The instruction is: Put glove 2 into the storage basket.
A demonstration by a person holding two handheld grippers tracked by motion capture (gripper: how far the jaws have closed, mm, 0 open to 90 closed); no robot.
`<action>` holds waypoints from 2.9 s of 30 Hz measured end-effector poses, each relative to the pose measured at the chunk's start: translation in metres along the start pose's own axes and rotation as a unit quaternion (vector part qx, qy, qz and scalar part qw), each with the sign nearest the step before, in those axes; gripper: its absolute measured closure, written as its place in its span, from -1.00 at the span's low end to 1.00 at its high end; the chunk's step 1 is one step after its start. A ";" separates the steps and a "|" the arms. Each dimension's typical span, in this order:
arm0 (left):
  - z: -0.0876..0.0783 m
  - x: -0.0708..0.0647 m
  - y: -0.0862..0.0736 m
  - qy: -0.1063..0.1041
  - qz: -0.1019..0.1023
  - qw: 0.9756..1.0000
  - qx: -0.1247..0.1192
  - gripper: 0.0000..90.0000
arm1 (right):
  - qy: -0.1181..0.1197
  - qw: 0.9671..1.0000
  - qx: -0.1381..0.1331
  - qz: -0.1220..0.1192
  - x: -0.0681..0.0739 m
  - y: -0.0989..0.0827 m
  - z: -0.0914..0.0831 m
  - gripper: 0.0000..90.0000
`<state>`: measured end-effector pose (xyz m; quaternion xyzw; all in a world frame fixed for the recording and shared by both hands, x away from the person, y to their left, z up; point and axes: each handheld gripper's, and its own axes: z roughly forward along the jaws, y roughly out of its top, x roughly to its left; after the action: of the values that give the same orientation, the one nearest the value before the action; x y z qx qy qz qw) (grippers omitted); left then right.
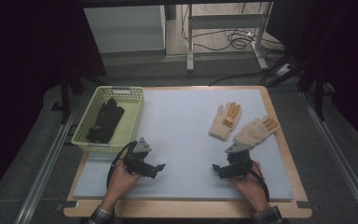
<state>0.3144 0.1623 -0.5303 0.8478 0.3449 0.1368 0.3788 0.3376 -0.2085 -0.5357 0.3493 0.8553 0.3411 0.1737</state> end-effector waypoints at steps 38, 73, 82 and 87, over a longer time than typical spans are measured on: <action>0.011 0.003 -0.019 0.006 -0.009 0.999 0.030 -1.00 | -0.006 1.000 -0.021 0.018 -0.006 0.005 -0.025 -0.77; 0.011 0.003 -0.019 0.005 -0.011 0.999 0.029 -1.00 | -0.125 0.985 -0.011 0.120 -0.122 0.020 -0.041 -0.61; 0.011 0.003 -0.019 0.006 -0.010 1.000 0.029 -1.00 | -0.157 0.974 0.002 0.165 -0.141 0.022 -0.018 -0.64; 0.011 0.003 -0.019 0.006 -0.010 1.000 0.029 -1.00 | -0.185 0.968 0.028 0.170 -0.145 0.021 0.000 -0.63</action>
<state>0.3131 0.1673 -0.5516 0.8543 0.3594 0.1279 0.3531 0.4485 -0.3013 -0.5127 0.5513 0.7457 0.2711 0.2580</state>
